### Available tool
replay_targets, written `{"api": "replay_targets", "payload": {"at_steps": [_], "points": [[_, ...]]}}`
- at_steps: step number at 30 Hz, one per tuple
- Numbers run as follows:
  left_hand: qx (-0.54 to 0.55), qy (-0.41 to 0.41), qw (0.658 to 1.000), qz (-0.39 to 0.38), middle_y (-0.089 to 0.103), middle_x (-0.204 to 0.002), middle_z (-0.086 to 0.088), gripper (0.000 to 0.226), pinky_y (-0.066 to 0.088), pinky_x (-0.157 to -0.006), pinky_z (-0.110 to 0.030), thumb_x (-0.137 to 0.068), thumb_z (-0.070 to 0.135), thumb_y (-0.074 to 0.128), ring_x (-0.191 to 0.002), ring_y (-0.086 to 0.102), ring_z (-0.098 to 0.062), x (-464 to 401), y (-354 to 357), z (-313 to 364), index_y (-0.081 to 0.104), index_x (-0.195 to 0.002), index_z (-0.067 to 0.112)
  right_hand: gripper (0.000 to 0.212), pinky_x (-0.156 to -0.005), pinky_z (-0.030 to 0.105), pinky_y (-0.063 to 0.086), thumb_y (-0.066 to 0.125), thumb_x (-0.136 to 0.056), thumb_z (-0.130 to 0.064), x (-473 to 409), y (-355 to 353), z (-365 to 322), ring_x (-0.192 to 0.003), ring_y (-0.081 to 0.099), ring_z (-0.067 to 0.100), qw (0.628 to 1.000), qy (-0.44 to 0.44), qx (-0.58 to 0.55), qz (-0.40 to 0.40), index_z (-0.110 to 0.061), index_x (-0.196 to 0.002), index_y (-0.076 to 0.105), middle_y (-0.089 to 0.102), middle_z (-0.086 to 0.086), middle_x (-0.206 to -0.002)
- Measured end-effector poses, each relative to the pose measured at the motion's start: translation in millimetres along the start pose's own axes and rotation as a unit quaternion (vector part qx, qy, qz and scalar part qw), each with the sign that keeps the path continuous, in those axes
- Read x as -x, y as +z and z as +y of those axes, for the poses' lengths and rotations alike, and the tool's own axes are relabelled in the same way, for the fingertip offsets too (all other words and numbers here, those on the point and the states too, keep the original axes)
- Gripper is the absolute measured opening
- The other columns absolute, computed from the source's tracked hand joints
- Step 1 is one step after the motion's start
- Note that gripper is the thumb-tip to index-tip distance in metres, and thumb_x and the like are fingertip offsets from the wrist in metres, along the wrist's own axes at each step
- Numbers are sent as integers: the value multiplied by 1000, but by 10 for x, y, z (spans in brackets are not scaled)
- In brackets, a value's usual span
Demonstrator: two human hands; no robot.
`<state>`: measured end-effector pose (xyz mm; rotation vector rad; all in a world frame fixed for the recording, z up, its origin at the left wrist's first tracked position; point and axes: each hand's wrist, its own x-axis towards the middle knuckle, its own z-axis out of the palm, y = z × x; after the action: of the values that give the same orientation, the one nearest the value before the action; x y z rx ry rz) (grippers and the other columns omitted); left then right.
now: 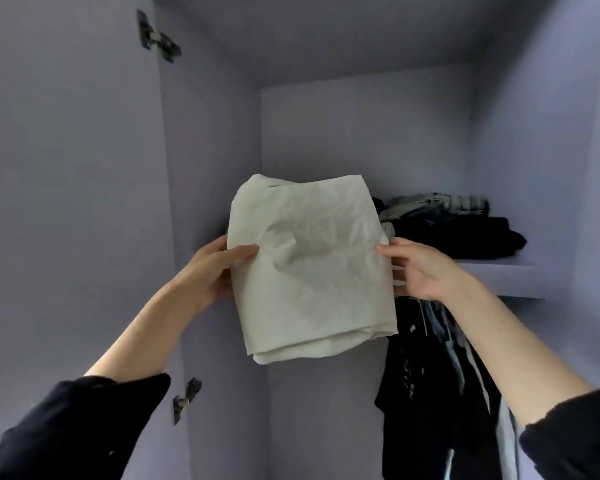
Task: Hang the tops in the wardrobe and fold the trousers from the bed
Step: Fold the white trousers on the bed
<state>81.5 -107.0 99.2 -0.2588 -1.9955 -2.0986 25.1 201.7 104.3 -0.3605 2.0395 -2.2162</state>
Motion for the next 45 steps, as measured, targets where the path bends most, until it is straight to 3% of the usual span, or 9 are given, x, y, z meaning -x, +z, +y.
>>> {"api": "replay_targets", "payload": {"at_steps": [8,19,22,25,29,31,33,37,45], "points": [[-13,19,995,-96,72,-102,1,33,57,-65,-32,-76,24,73,-87,70,-17,-1645,519,208,65,-108,20,7,-60,34,51,64,-86,-17,-764,-646,-512,-82,65,21,993,-29,-1,111,-21,-91,65,68,2,-95],[-68,-68,992,-86,65,-100,-7,38,54,-64,-33,-81,23,71,-88,61,-23,-3543,1252,-51,57,-114,10,16,-61,34,46,58,-91,-10,-2185,-1254,-762,-75,55,22,977,9,14,212,-6,-105,53,57,9,-89],[-179,-121,975,-45,54,-126,-16,50,46,-87,-40,-85,24,68,-113,53,-31,-3716,1318,-350,50,-127,3,21,-60,33,48,60,-90,-8,-2382,-1257,-606,-76,58,23,972,15,68,226,-3,-110,55,59,14,-97],[-235,-29,971,-25,45,-138,-16,50,48,-80,-35,-91,19,59,-113,50,-29,-3863,1393,-197,42,-136,7,42,-84,35,46,60,-91,-19,-2542,-1275,-701,-108,54,25,927,-39,263,264,0,-127,51,55,13,-126],[-484,199,851,-44,12,-157,-7,52,15,-113,-28,-101,24,35,-144,10,-22,-3935,1681,56,17,-149,15,52,-112,32,22,39,-99,-37,-2727,-1059,-882,-140,27,25,809,-156,513,242,-12,-145,33,29,8,-153],[-592,186,778,-101,-5,-158,-2,52,3,-117,-41,-102,38,23,-145,-7,-24,-3988,1823,-158,5,-150,27,54,-116,34,9,29,-100,-42,-2908,-957,-728,-145,11,25,764,-141,598,197,-19,-149,23,13,7,-158],[-624,103,759,-155,-16,-157,6,52,-6,-115,-51,-99,51,16,-144,-14,-24,-4007,1867,-437,0,-147,42,55,-118,39,1,21,-99,-48,-3062,-960,-456,-146,-1,25,744,-60,647,157,-30,-150,13,-2,3,-159],[-616,43,760,-205,-18,-156,6,53,-12,-112,-48,-97,55,17,-143,-18,-25,-4015,1849,-528,2,-147,44,55,-116,42,-3,19,-98,-53,-3103,-1012,-279,-146,-9,23,762,22,636,117,-36,-150,8,-9,-1,-159],[-535,136,818,-163,5,-158,-1,51,1,-118,-36,-100,46,24,-146,1,-20,-3577,1601,-285,18,-148,31,53,-114,31,15,24,-101,-45,-2522,-831,-476,-143,20,19,817,-69,560,118,-18,-146,32,24,3,-155]]}}
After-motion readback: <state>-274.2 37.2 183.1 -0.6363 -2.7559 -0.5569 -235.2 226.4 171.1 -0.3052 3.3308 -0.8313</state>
